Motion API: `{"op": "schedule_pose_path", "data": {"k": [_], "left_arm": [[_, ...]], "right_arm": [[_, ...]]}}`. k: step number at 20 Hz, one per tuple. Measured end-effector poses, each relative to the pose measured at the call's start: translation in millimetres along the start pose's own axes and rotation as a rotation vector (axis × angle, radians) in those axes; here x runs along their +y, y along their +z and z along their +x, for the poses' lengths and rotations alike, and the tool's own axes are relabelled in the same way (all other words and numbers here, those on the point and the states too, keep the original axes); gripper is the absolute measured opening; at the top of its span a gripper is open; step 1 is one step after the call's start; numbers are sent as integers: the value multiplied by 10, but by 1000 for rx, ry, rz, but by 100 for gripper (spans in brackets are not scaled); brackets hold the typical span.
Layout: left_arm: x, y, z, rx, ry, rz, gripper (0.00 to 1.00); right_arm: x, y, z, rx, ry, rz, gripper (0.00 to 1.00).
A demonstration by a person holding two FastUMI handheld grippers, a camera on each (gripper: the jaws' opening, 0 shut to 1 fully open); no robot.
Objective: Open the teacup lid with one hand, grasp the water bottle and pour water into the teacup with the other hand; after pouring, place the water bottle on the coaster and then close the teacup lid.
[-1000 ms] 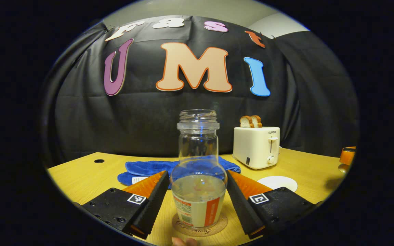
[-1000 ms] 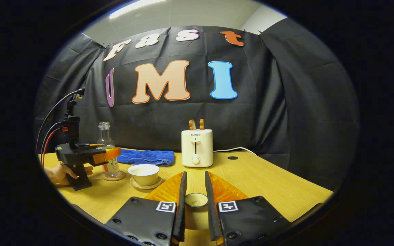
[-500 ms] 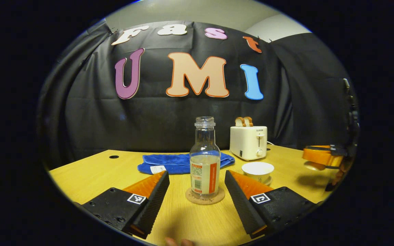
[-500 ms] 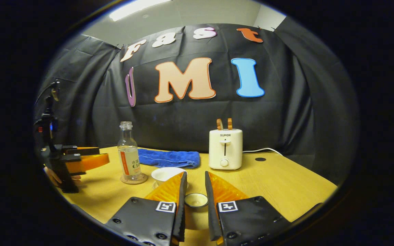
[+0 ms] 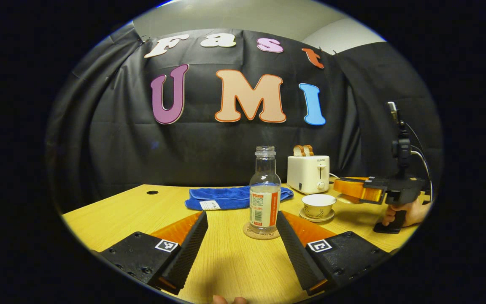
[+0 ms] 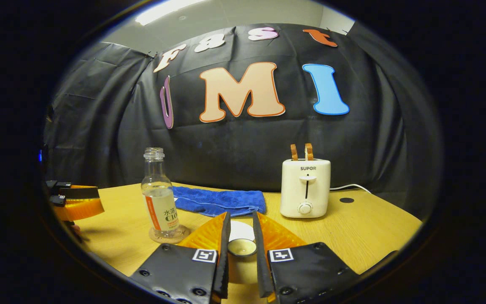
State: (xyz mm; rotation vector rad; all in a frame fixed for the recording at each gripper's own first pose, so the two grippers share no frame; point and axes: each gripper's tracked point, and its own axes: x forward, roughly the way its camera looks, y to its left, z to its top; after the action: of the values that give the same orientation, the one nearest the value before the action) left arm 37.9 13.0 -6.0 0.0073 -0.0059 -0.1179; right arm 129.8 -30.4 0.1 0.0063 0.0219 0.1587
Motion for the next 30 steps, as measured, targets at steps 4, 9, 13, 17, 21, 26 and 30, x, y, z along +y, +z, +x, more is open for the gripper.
{"op": "schedule_pose_path", "data": {"k": [4, 9, 13, 17, 21, 26, 30], "left_arm": [[11, 2, 5, 1, 7, -1, 95], [10, -3, 10, 1, 7, -1, 95], [11, -2, 9, 1, 6, 0, 95], [11, -5, 10, 1, 6, 0, 95], [14, -4, 7, 0, 6, 0, 95], [12, -7, 10, 1, 5, -1, 95], [12, -7, 12, 1, 5, -1, 95]], "right_arm": [[85, -34, 309, 14, 0, -4, 31], [182, -85, 569, 41, -1, -12, 31], [223, -118, 619, 65, -6, -33, 31], [254, -132, 635, 77, -4, -62, 31], [268, -186, 660, 108, -7, -85, 30], [280, -193, 654, 117, -14, -102, 31], [277, -221, 642, 130, -14, -95, 30]]}}
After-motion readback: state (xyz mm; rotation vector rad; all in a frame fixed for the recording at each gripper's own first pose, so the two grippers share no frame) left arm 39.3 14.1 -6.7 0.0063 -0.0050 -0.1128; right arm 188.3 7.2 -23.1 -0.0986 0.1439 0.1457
